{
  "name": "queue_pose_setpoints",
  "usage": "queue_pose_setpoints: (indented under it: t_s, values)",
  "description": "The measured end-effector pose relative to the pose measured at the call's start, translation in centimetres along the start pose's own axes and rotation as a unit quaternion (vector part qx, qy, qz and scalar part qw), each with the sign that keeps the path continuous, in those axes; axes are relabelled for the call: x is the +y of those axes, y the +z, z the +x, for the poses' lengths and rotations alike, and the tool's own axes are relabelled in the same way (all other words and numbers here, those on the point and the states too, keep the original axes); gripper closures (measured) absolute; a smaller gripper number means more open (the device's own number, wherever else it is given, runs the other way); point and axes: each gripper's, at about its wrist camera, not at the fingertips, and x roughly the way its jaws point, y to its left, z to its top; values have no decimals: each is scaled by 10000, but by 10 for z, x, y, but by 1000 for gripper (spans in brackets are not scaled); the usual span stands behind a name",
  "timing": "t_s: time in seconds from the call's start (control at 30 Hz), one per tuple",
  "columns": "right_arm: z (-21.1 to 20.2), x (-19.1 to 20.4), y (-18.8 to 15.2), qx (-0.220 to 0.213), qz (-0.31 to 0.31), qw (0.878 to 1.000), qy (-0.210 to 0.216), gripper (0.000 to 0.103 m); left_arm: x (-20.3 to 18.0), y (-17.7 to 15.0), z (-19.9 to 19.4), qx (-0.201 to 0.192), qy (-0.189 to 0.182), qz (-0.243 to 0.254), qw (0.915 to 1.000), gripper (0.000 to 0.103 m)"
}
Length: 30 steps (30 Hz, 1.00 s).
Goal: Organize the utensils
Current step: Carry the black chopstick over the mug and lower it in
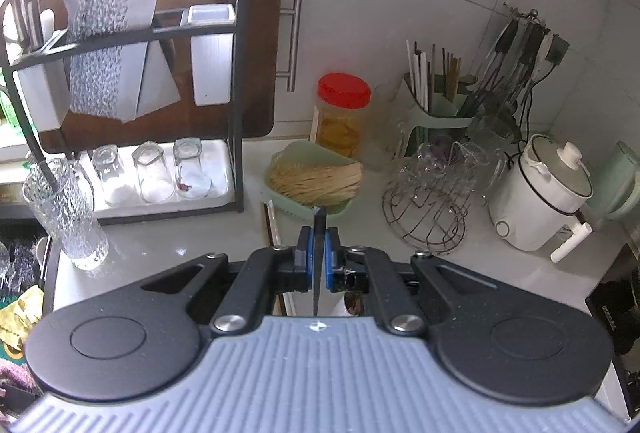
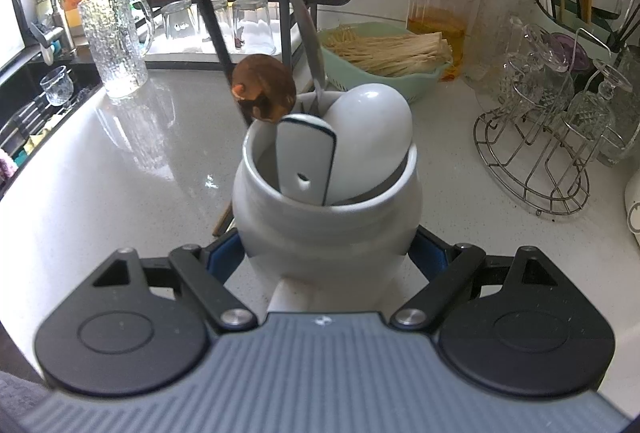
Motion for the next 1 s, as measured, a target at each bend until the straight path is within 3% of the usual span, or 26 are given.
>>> queue_pose_setpoints:
  t_s: [1.0]
  values:
    - [0,-1,-1,-32,-39,10000,83,13,-56,55,-82,-698,-284,683,9948,97]
